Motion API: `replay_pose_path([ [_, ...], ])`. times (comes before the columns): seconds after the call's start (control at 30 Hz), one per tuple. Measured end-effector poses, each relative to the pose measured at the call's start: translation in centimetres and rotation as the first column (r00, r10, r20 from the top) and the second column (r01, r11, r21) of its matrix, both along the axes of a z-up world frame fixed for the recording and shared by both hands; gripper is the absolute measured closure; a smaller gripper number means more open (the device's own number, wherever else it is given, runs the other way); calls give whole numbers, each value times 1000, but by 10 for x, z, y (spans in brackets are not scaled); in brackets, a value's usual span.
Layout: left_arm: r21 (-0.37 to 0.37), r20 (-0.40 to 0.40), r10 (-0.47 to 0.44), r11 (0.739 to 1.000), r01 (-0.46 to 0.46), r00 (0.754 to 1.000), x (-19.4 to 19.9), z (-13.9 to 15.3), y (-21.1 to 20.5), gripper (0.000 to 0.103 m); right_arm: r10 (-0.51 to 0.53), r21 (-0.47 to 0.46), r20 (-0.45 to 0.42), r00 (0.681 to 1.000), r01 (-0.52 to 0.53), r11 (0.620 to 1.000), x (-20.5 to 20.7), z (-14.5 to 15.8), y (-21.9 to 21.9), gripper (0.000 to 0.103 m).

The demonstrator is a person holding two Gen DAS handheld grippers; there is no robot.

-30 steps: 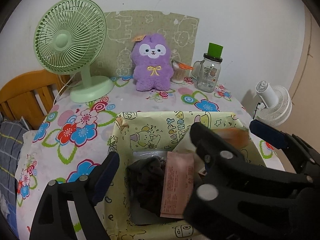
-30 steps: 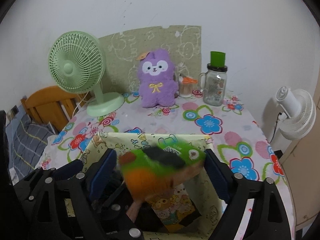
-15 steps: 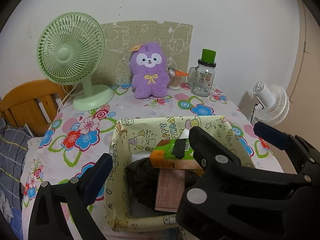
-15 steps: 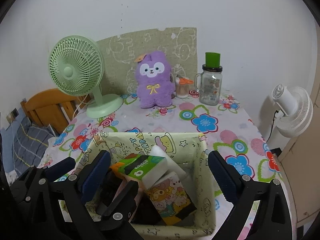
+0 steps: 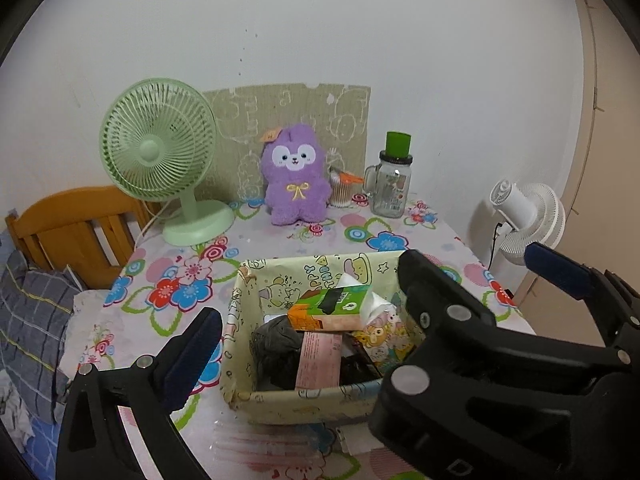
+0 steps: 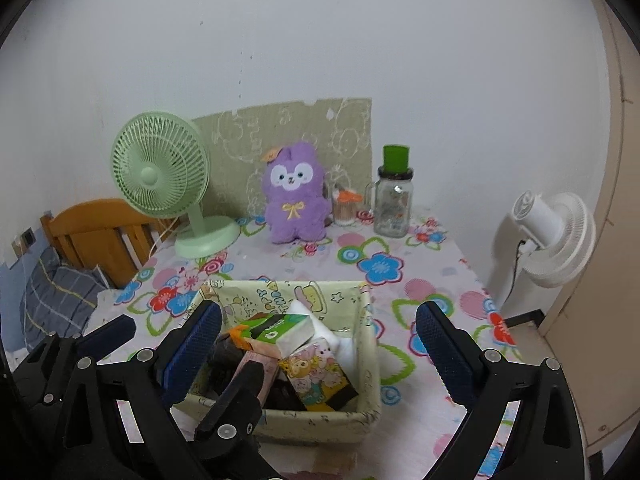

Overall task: Organize soft objects
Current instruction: 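Lower both held items into the box and open both grippers, then withdraw both grippers and reach toward the straws and white roll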

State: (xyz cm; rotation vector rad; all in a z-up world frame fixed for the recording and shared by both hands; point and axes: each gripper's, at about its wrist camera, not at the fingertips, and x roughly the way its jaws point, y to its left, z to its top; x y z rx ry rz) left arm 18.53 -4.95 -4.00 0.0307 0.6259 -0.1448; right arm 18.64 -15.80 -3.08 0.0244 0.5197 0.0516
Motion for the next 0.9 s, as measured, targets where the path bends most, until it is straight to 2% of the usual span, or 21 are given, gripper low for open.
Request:
replay_pose_path([
  [0.23,-6,39,23,1000,-23,999,-31,18,0,0,-15,-28,53,998,17,999,-34,21,-1,4],
  [0.53,0,94,46,999,-46,995,-69,33,2,0,0,-15,92,996,2,1000,-77,36,-5,4],
  [0.9,-3,98,56,998,-56,994,-97,26,6,0,2,-17,94,996,-1,1000,-105,31,-3,4],
])
